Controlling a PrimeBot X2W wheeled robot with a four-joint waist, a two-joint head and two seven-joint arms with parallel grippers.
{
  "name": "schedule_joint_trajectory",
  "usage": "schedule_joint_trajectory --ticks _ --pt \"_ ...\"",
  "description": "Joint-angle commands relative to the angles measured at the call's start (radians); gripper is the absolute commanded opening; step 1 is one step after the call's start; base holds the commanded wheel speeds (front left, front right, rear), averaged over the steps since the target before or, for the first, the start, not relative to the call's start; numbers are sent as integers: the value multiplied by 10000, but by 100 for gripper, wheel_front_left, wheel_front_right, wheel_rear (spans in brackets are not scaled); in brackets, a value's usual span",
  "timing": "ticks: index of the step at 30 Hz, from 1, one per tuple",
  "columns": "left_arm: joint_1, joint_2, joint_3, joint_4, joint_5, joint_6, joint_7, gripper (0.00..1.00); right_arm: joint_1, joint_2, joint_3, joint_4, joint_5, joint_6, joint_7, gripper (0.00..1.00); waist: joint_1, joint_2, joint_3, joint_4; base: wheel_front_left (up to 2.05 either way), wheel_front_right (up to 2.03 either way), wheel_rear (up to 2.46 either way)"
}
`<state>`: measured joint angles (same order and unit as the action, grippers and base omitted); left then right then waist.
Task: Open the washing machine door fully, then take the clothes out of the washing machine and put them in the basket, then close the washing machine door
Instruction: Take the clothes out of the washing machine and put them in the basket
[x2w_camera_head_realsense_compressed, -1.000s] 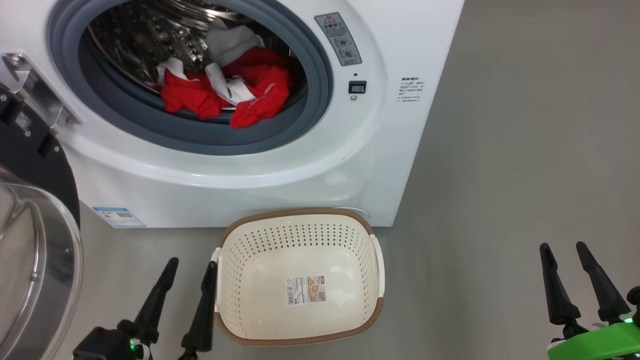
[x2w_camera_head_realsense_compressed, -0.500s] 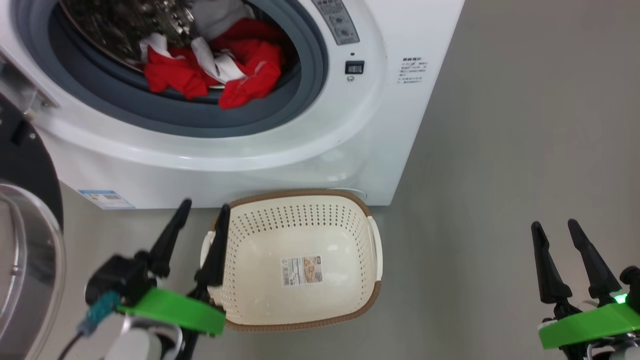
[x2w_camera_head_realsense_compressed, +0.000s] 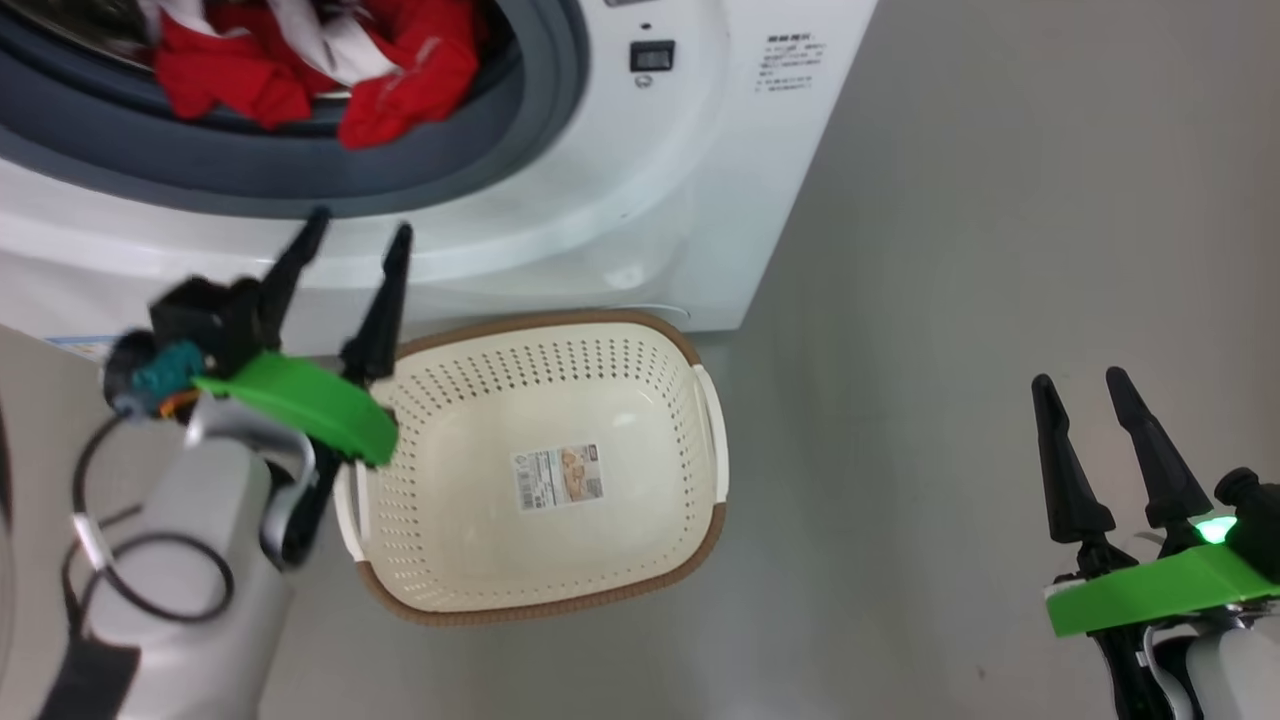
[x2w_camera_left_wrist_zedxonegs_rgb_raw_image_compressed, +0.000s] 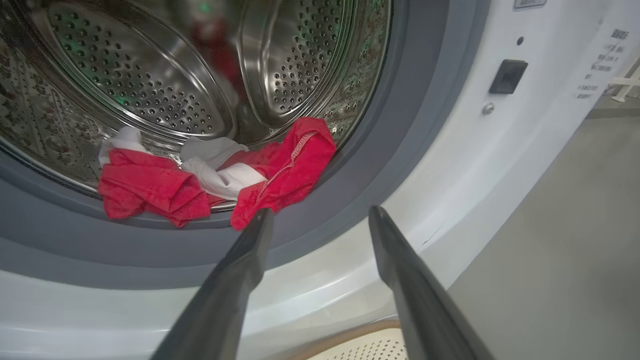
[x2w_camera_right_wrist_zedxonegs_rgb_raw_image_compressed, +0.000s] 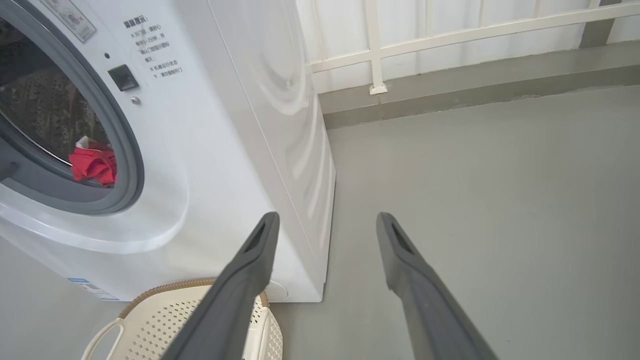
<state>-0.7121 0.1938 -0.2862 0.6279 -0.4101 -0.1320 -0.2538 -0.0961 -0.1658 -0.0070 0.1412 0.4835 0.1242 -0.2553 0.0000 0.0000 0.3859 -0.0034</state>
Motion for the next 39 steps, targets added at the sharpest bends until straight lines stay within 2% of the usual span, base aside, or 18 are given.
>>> schedule_joint_trajectory --ticks 1,19,26,38,39 --pt "-522 478 196 46 -145 13 -80 100 -209 -68 265 -252 -45 65 -65 100 0 0 484 -379 0 0 0" --pt "-4744 1267 -1106 3811 -783 13 -80 100 -1097 248 593 -390 -13 65 -65 100 0 0 2155 -1243 0 0 0" --pt "-5662 1469 -1704 4747 -848 13 -80 100 -1294 340 695 -439 -7 65 -65 100 0 0 2553 -1501 0 0 0" --pt "-6383 1778 -1923 5577 -840 13 -80 100 -1404 408 851 -441 -12 65 -65 100 0 0 2671 -1749 0 0 0" --pt "-6422 1779 -1925 5687 -837 13 -80 85 -1411 411 864 -438 -11 65 -65 100 0 0 2667 -1763 0 0 0"
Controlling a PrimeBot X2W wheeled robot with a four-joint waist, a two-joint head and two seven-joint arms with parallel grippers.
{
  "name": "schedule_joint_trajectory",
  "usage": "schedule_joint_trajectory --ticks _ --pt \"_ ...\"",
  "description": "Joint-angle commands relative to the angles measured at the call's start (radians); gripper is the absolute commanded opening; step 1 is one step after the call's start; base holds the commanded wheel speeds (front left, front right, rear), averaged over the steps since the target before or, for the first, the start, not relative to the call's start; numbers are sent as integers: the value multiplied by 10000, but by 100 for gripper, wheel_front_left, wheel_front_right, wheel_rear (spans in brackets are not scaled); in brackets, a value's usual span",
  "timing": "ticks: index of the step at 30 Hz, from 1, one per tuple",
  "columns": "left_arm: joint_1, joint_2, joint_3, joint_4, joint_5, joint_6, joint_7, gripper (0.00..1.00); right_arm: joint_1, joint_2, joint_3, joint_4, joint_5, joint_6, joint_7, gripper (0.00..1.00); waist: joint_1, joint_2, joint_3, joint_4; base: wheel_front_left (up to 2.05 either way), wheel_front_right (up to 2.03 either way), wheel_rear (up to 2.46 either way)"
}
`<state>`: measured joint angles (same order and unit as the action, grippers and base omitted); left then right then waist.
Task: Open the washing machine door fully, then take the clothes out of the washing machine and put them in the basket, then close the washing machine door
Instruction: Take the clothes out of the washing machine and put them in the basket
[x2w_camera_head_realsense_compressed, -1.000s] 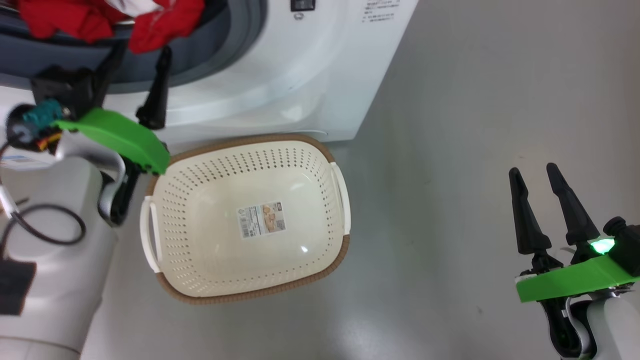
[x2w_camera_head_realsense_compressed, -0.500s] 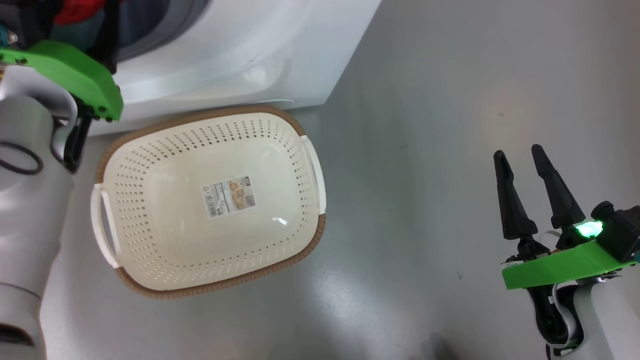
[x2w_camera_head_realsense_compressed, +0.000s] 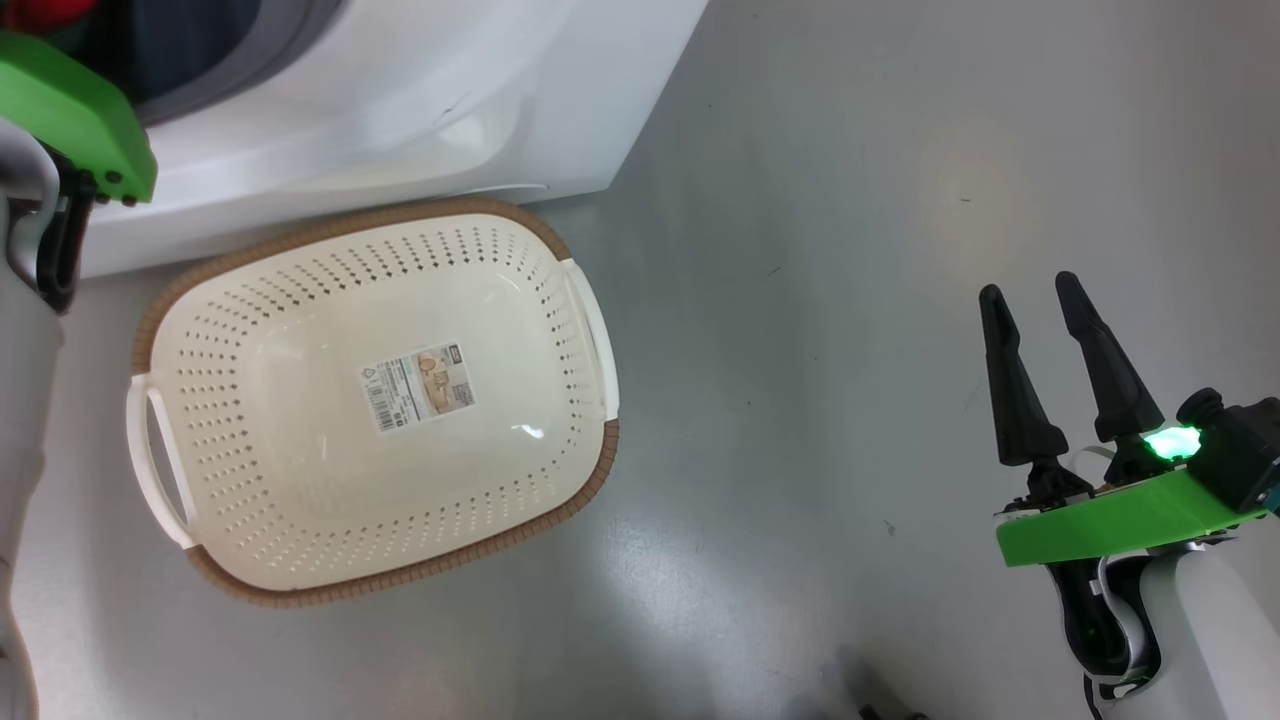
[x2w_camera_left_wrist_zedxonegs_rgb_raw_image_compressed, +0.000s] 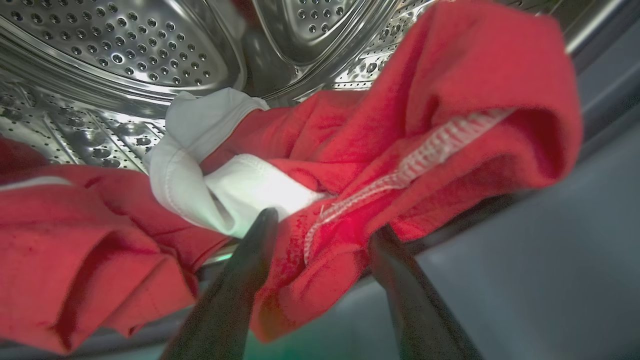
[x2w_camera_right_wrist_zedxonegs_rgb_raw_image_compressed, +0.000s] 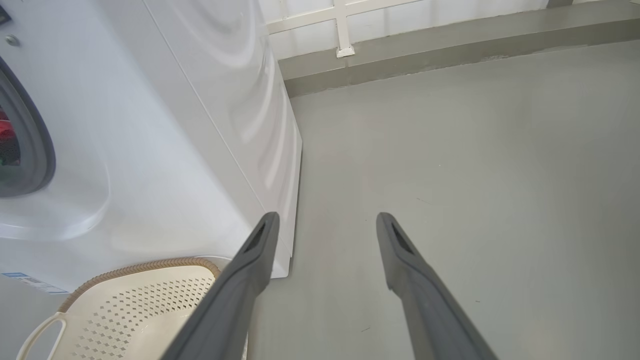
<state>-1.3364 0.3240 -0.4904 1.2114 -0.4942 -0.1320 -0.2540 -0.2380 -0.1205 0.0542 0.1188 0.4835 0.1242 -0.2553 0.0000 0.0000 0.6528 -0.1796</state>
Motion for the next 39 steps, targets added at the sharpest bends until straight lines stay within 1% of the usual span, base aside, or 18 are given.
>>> schedule_joint_trajectory --ticks 1,2,3,7,12,18,24,29,34,38,39 --pt "-213 474 96 -73 22 13 -78 48 -2 -39 265 -213 -9 65 -65 100 0 0 -7 -16 0 0 0" --pt "-239 477 95 -41 25 13 -78 36 -11 -35 272 -215 -6 65 -65 100 0 0 -15 -28 0 0 0" --pt "-260 483 119 -31 21 13 -78 1 -18 -32 270 -222 -4 65 -65 100 0 0 -20 -32 0 0 0" --pt "-227 444 206 -22 18 17 -78 0 0 -35 236 -239 -9 65 -65 100 0 0 -75 15 0 0 0" --pt "190 390 643 -610 -82 37 -78 0 13 -72 205 -204 -26 65 -65 100 0 0 -324 181 0 0 0" --pt "1059 267 1466 -1801 -29 107 -78 0 74 -174 170 -134 -18 65 -65 100 0 0 -705 414 0 0 0" --pt "2354 30 2597 -3382 450 155 -78 0 264 -308 89 -140 -15 65 -65 100 0 0 -1166 659 0 0 0" --pt "3706 -466 3732 -4851 1141 135 -78 0 490 -367 -30 -103 -32 65 -65 100 0 0 -1578 906 0 0 0" --pt "4822 -1146 4747 -6054 1704 67 -78 0 693 -441 -121 -52 -23 65 -65 100 0 0 -1910 1162 0 0 0" --pt "5528 -1621 5256 -7006 2182 29 -78 0 794 -477 -161 -38 -18 65 -65 100 0 0 -2059 1328 0 0 0" --pt "5528 -1621 5256 -7006 2182 29 -78 0 794 -477 -161 -38 -18 65 -65 100 0 0 -2059 1328 0 0 0"
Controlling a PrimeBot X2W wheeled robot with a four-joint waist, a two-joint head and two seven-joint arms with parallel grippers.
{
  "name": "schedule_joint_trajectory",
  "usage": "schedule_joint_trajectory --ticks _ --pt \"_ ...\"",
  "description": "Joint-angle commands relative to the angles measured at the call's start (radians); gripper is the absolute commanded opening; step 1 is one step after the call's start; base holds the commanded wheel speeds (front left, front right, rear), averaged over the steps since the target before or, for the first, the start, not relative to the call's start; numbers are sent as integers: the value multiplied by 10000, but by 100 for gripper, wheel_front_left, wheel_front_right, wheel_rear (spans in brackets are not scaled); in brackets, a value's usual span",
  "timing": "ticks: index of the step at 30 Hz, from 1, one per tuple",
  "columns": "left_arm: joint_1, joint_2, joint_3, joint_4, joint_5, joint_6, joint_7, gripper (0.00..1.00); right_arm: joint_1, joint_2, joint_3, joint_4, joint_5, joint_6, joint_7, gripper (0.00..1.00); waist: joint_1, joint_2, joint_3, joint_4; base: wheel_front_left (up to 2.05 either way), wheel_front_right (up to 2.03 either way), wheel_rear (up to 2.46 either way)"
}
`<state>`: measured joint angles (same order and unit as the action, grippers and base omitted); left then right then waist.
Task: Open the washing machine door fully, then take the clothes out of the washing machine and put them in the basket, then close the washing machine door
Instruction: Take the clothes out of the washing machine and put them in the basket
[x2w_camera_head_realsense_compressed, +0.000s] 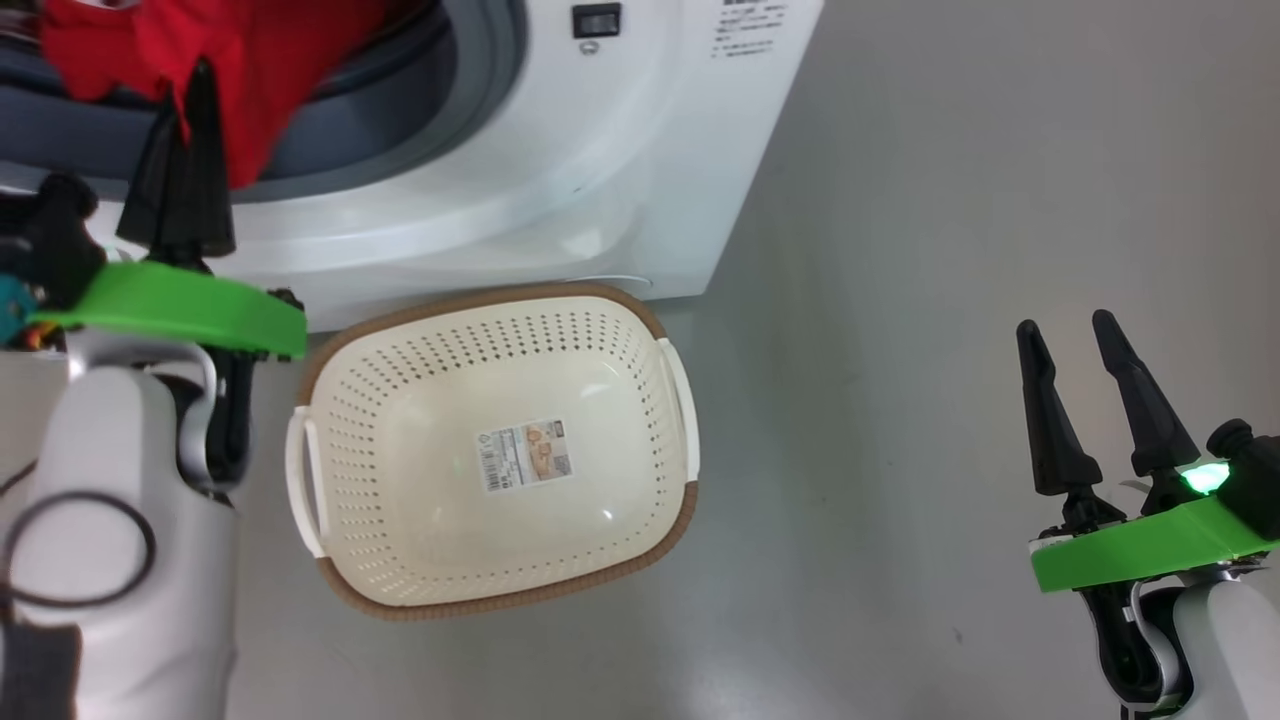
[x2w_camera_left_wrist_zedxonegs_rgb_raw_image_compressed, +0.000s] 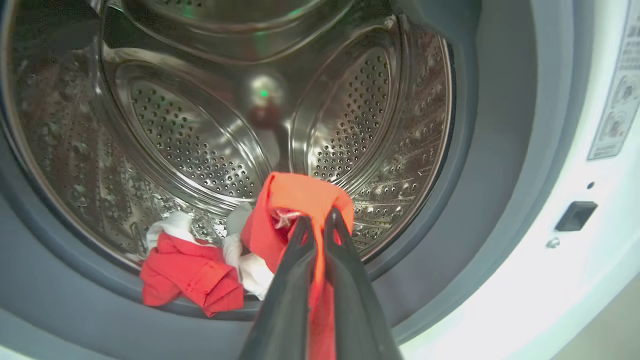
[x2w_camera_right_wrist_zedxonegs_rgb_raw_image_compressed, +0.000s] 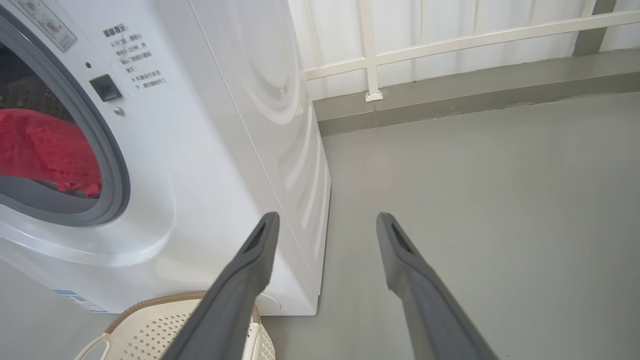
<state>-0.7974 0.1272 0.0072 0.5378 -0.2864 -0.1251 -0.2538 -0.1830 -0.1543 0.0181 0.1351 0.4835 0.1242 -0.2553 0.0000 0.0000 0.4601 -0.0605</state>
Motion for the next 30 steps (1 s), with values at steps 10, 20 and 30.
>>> schedule_joint_trajectory --ticks 10,20,30 --pt "1652 -335 492 -2757 463 -53 -80 0 362 -206 73 -239 6 65 -65 100 0 0 -225 448 0 0 0" --pt "2954 -619 532 -5302 716 -54 -80 0 376 -223 -73 -320 0 65 -65 100 0 0 -114 591 0 0 0" --pt "3539 -740 357 -7462 749 -55 -80 0 391 -242 -114 -323 -14 65 -65 100 0 0 -134 703 0 0 0"
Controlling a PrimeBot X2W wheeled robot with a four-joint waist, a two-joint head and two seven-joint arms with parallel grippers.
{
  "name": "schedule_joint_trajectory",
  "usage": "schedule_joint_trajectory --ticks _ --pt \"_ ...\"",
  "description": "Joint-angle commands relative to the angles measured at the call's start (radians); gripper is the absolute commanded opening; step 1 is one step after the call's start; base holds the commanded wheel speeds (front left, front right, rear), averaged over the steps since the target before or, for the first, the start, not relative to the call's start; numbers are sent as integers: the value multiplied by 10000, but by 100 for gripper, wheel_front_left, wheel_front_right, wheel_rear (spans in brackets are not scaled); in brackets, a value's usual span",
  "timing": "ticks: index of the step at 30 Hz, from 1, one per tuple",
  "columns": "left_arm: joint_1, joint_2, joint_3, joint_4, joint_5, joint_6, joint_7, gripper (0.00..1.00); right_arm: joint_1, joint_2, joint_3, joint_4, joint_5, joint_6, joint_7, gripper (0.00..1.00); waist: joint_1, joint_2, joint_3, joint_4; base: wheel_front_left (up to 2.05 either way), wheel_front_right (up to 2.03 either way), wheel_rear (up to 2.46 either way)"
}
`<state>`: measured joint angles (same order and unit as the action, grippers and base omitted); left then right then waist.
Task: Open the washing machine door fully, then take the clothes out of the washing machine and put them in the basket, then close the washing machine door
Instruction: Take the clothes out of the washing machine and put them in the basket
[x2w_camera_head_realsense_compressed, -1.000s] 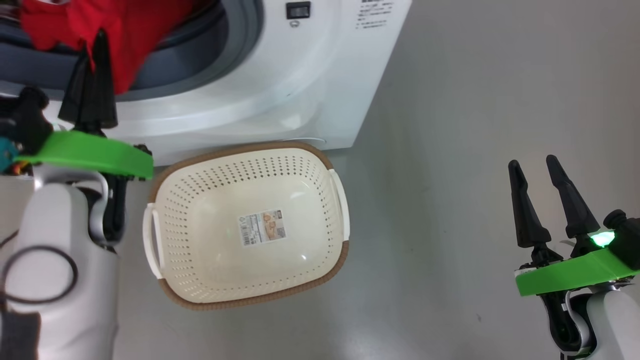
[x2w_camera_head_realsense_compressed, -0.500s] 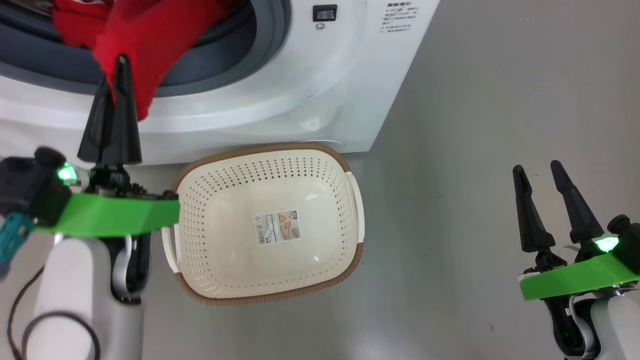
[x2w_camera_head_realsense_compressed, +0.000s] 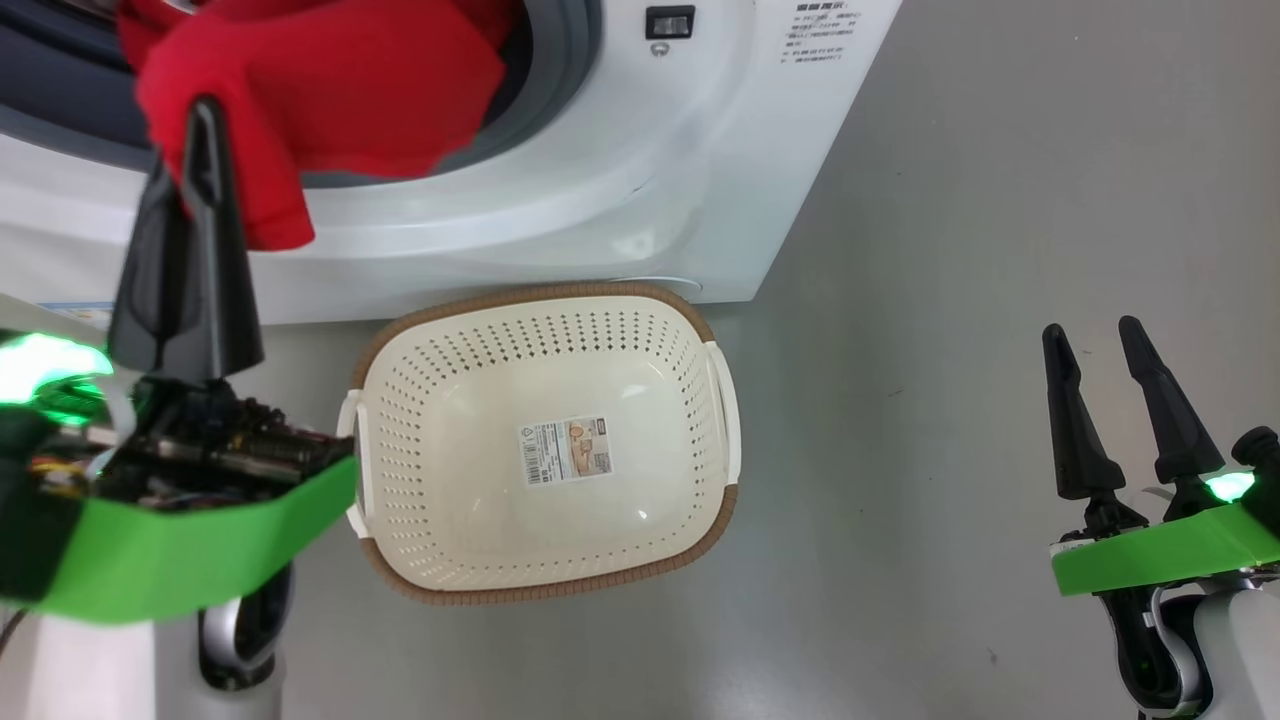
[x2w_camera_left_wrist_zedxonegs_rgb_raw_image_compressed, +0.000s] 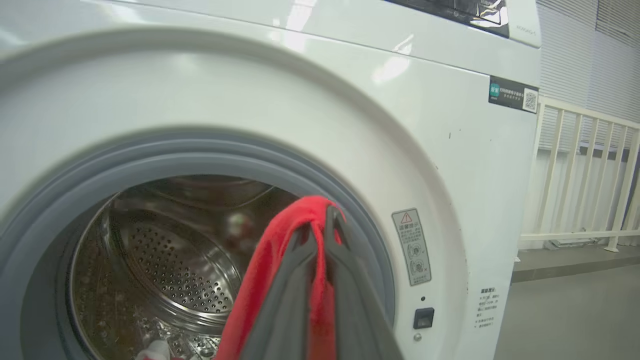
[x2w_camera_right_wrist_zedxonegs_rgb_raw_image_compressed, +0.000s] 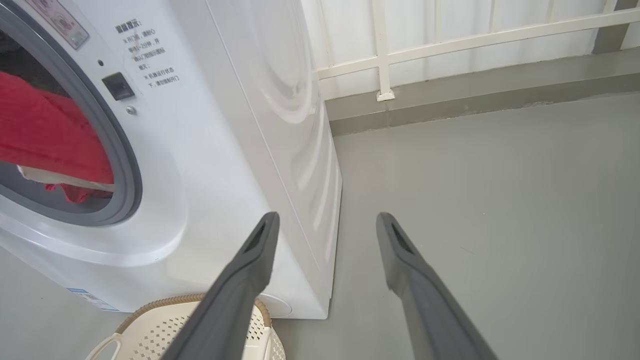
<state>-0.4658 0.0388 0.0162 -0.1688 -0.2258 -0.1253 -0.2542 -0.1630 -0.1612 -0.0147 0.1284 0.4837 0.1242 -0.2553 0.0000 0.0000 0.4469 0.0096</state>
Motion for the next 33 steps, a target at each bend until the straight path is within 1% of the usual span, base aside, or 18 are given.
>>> schedule_joint_trajectory --ticks 1,11,15,21,26,28,30,31,33 --pt "256 138 288 -609 138 -53 -76 0 191 -177 216 -258 -16 65 -65 100 0 0 -3 6 0 0 0" --pt "401 117 361 -2460 261 -53 -76 0 170 -179 242 -256 -18 65 -65 100 0 0 55 -30 0 0 0" --pt "468 116 457 -2703 168 -53 -76 0 153 -173 239 -258 -18 65 -65 100 0 0 82 -37 0 0 0" --pt "862 115 126 -1623 165 -53 -76 0 121 -159 321 -240 -8 65 -65 100 0 0 108 -66 0 0 0" --pt "1071 115 74 -285 -360 -53 -76 0 73 -138 343 -235 1 65 -65 100 0 0 194 -107 0 0 0" --pt "1087 115 -94 231 -369 -53 -76 0 54 -131 331 -241 4 65 -65 100 0 0 261 -114 0 0 0" --pt "1072 115 -206 785 -408 -53 -76 0 19 -121 328 -257 6 65 -65 100 0 0 353 -125 0 0 0" --pt "1026 115 -326 1422 -417 -53 -76 0 -34 -99 350 -276 -2 65 -65 100 0 0 468 -147 0 0 0" --pt "909 115 -397 2080 -370 -53 -76 0 -109 -66 375 -297 -12 65 -65 100 0 0 599 -177 0 0 0"
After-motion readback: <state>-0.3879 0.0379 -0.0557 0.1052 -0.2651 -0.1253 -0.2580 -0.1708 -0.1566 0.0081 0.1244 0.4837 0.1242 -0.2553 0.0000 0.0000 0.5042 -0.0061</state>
